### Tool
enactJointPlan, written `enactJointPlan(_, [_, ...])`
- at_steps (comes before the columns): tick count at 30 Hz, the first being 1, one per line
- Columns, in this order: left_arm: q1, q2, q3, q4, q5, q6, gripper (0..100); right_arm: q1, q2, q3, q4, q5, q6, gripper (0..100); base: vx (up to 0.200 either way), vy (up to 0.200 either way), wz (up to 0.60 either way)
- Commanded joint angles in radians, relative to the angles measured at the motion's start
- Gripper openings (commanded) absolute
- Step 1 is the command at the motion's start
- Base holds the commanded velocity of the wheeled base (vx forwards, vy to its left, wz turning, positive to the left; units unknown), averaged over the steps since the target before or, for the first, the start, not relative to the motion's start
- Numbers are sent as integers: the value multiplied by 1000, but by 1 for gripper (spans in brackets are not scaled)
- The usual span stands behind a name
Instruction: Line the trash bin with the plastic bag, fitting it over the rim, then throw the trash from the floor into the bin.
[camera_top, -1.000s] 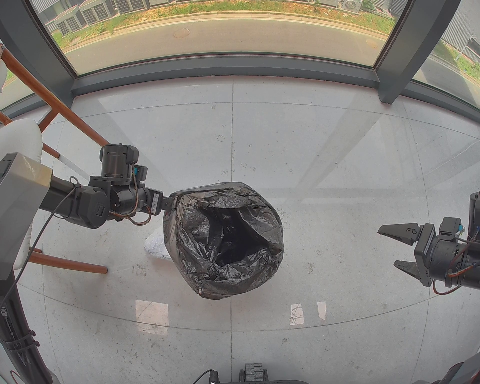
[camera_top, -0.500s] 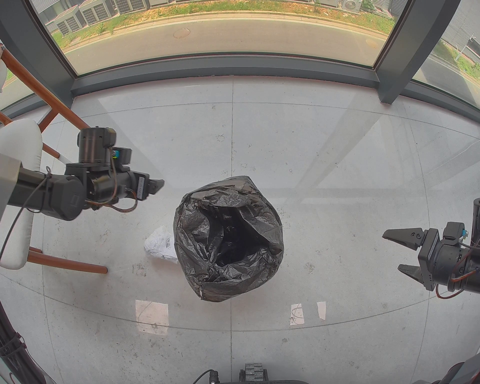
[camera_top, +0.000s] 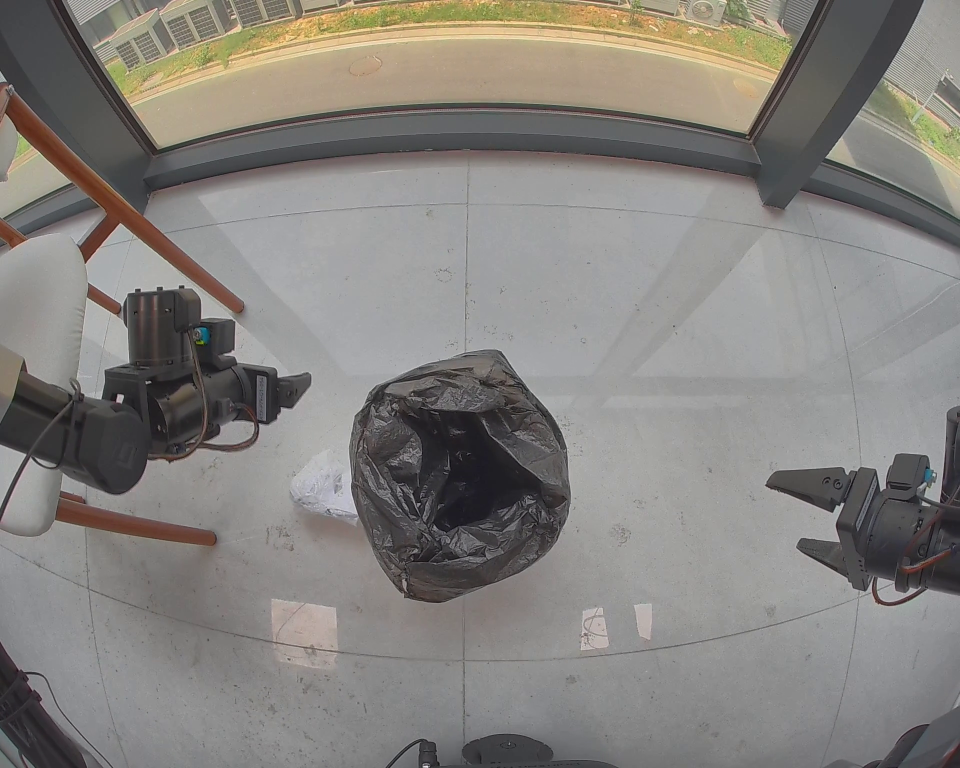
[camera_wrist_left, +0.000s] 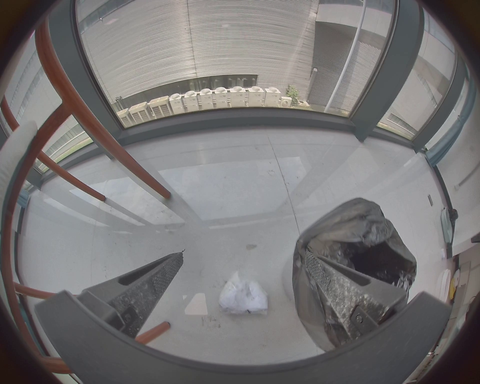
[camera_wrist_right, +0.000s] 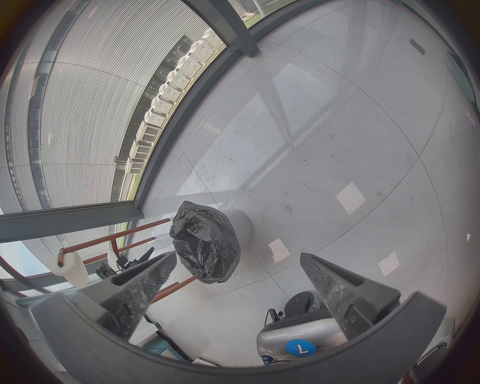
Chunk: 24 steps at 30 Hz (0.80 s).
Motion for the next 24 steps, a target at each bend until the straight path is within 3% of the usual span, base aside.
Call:
enactJointPlan(1, [-3,1,46,-9,0,-1,100,1,1,15,-1,2,0,100,0,200,0])
enactJointPlan(6, [-20,29,57,-11,-12,-4,100,2,11,11,-1,2,-2,100,0,200,0])
enactJointPlan(14, [-144,90,86,-66,-19,-210,100,2,17,14,-1,2,-2,100,0,25,0])
enactJointPlan(24, [-162,288,106,-276,-16,-208,100,2,24,14,-1,2,-2,100,0,0,0])
